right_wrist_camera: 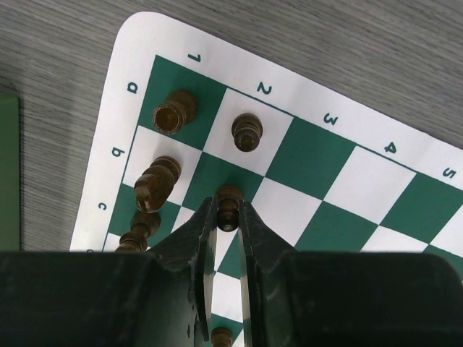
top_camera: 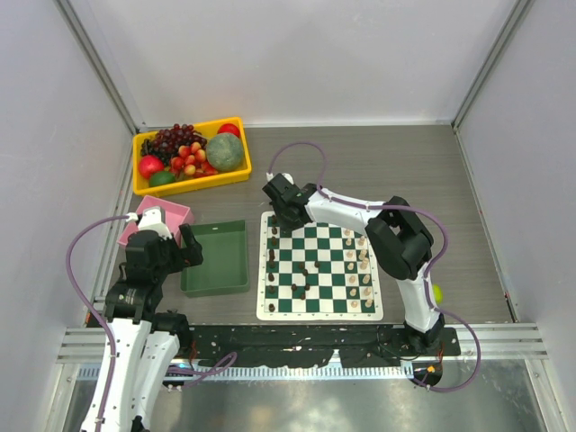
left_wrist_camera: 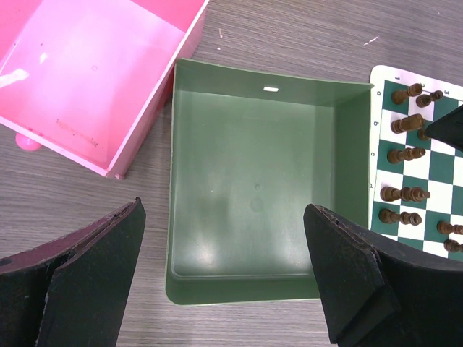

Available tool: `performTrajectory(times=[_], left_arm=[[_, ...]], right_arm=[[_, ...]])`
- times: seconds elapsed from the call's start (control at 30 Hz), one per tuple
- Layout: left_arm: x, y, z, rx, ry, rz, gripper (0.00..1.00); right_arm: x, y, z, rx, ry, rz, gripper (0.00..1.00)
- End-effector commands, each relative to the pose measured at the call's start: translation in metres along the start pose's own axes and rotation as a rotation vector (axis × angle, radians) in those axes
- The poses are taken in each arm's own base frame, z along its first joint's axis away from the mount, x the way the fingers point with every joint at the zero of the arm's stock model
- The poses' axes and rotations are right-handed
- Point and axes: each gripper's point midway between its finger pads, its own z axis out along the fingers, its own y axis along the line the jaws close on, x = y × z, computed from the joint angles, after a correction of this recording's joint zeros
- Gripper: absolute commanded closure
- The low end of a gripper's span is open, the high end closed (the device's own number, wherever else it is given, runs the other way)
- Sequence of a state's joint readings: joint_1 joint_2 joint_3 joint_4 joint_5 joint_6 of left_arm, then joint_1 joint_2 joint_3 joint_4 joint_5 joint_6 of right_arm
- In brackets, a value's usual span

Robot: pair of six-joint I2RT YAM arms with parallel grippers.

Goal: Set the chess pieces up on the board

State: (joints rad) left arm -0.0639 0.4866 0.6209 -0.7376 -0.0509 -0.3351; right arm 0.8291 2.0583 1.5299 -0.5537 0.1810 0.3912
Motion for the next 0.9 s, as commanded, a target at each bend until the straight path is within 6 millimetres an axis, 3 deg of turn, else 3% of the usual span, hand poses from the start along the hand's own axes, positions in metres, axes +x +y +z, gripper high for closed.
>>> performTrajectory(times=[0.0,0.3,0.5,0.6,0.7,0.87], left_arm=[[-0.009,-0.004,-0.001,0.018,-0.035,-0.002,0.01],[-0.010,-0.004,-0.001,0.021,-0.037,-0.004,0.01],[-0.010,-0.004,-0.002,0.021,-0.039,-0.004,0.01],[-0.010,-0.004,-0.002,0.021,-0.039,-0.004,0.01],[-0.010,-0.004,-0.002,0.021,-0.039,-0.004,0.01],[-0.010,-0.005,-0.002,0.024,-0.040,-0.003,0.01]], right_arm=[[-0.014,0.009,0.002,-0.028,-0.033,0.013,0.81],[-0.020,0.008,-0.012,-0.035,-0.059,0.016,0.70],[-0.038,0.009,-0.047,-0.065,-0.119,0.023,0.59],[-0.037,0.001,-0.062,-0.052,-0.135,0.030,0.56],[-0.022,-0.013,-0.077,-0.026,-0.143,0.041,0.54],[0.029,-0.033,-0.073,0.000,-0.068,0.081,0.54]])
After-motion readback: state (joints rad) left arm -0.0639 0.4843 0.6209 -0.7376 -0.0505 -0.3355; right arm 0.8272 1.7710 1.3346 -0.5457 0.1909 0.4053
